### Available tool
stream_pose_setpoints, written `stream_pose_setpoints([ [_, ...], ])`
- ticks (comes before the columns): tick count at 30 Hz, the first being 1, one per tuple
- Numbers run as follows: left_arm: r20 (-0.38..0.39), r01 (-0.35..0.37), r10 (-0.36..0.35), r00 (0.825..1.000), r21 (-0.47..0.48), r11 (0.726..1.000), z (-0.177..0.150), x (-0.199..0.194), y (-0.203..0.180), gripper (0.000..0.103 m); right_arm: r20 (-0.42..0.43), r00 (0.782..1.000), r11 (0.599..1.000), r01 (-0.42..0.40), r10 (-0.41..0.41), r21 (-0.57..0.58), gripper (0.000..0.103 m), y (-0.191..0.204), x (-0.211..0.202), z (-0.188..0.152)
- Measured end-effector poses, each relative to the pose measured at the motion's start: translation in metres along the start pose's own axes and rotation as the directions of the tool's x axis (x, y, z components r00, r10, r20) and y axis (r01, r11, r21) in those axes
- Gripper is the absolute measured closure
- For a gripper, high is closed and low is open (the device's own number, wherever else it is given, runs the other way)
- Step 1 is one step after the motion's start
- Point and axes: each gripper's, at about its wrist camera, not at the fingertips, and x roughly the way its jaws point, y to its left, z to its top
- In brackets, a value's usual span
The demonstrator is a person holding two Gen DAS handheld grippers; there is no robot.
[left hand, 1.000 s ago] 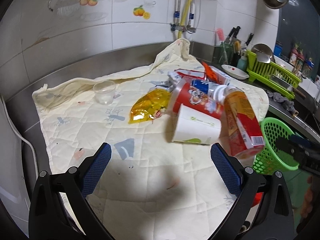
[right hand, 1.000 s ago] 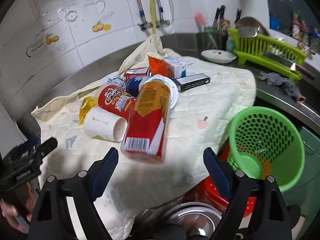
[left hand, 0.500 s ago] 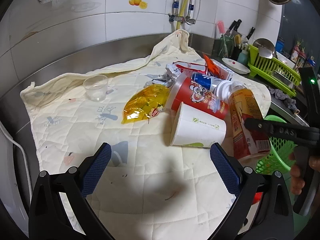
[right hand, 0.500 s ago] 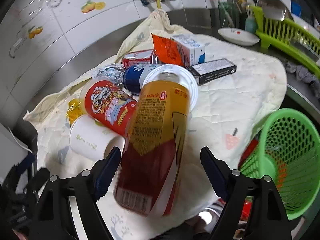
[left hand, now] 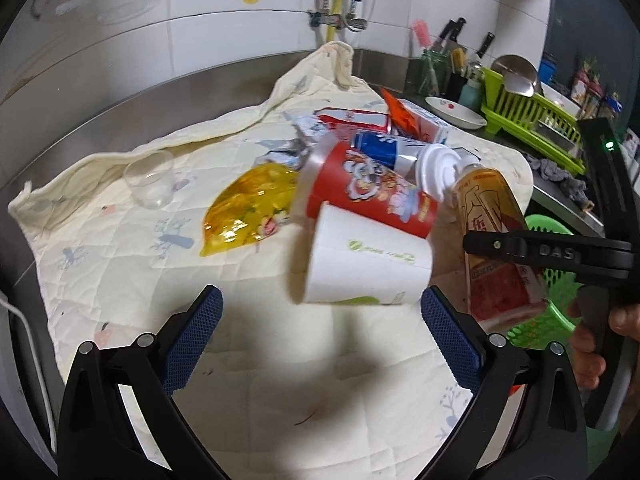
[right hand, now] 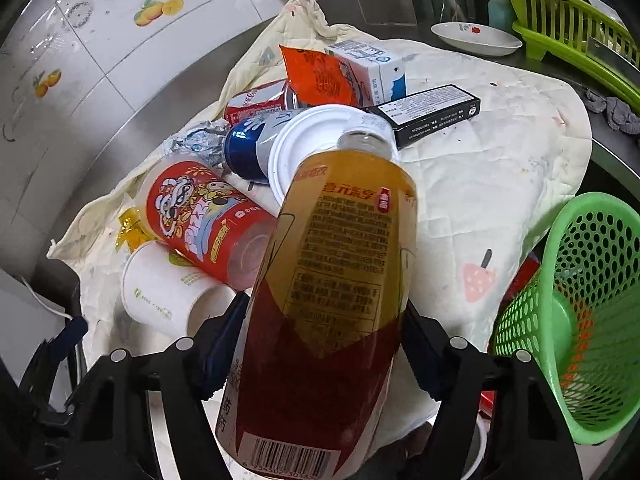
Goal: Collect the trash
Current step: 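Grasp the red-and-yellow drink bottle with the right gripper, then carry the bottle to the green basket with the right gripper while the left gripper grasps the white paper cup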
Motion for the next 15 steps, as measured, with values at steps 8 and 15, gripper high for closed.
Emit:
stream_pose_setpoints([
  [8, -0.026, 0.018, -0.016, 1.000, 0.058, 0.998, 0.006, 0.022, -0.023, 0.005, 0.031, 0.998, 0.999, -0.047, 0.047, 0.001, 0.038, -0.012, -0.027, -0.011],
  [15, -0.050, 0.011, -0.005, 0.999, 0.134, 0.991, 0.009, 0.039, -0.039, 0.005, 0.003, 0.996, 0.996, -0.088, 0.088, 0.019, 0.038, -0.018, -0.023, -0.015],
])
